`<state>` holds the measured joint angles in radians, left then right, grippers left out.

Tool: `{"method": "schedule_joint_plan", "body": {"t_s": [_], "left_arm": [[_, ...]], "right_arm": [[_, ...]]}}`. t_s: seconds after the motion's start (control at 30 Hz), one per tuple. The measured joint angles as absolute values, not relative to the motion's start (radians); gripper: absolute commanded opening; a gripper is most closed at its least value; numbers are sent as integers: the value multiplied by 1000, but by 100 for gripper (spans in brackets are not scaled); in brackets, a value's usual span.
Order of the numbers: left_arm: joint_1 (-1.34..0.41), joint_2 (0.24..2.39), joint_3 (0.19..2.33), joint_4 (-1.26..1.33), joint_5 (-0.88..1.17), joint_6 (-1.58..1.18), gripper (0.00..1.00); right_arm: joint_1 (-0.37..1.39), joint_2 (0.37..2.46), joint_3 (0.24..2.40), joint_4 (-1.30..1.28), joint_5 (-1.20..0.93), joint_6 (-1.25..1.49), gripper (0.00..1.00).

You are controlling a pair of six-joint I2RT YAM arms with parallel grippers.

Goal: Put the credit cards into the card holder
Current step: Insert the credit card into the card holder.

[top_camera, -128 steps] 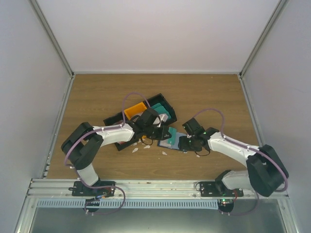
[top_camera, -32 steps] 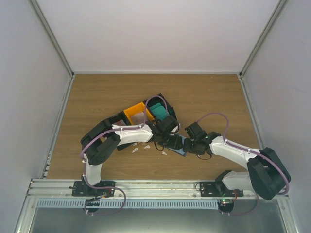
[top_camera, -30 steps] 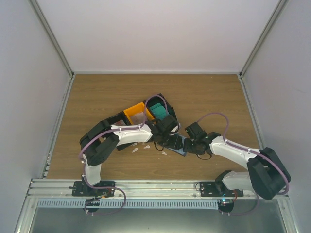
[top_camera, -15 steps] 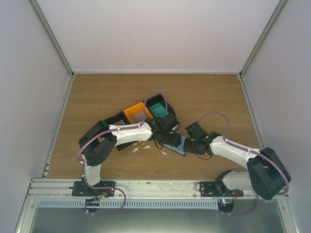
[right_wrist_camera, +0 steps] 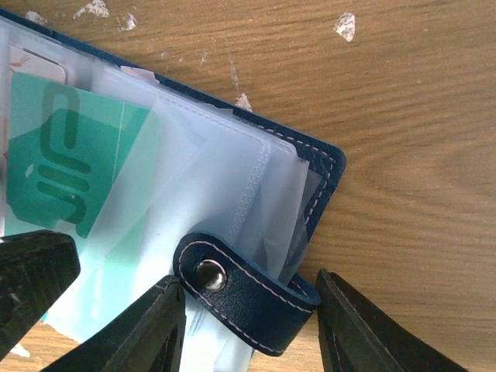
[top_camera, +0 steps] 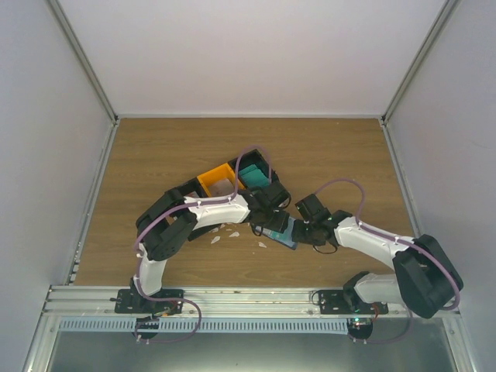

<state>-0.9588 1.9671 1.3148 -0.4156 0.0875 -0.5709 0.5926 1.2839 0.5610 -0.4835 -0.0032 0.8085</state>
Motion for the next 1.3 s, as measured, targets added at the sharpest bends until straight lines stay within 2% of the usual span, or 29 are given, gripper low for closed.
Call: {"method": "schedule_joint_plan", "body": {"t_s": [0.13,0.43,0.63,0.8,0.97,1.17,1.3], "left_arm": [[-958,1971,1315,-415,111,-564,46],[-947,1978,1299,-382,245,-557,44],[-926,1978,1263,-307,341,-548,43],[-921,1970,1256,-293,346,-546,49],[-921,1923,1245,-323,263,-557,57],[-921,1900,1246,-350,200,-568,59],[-921,1931,1257,-374,202,-571,60]], "right_arm": [[592,1287,561,-474,-7,803,46],[588,1287,554,-448,-22,799,46],[587,1263,533,-428,-26,800,49],[586,1231,519,-446,-27,802,52],[586,1195,516,-475,-29,801,51],[586,1193,502,-480,-51,799,48],[585,1210,503,-459,-70,793,51]]}}
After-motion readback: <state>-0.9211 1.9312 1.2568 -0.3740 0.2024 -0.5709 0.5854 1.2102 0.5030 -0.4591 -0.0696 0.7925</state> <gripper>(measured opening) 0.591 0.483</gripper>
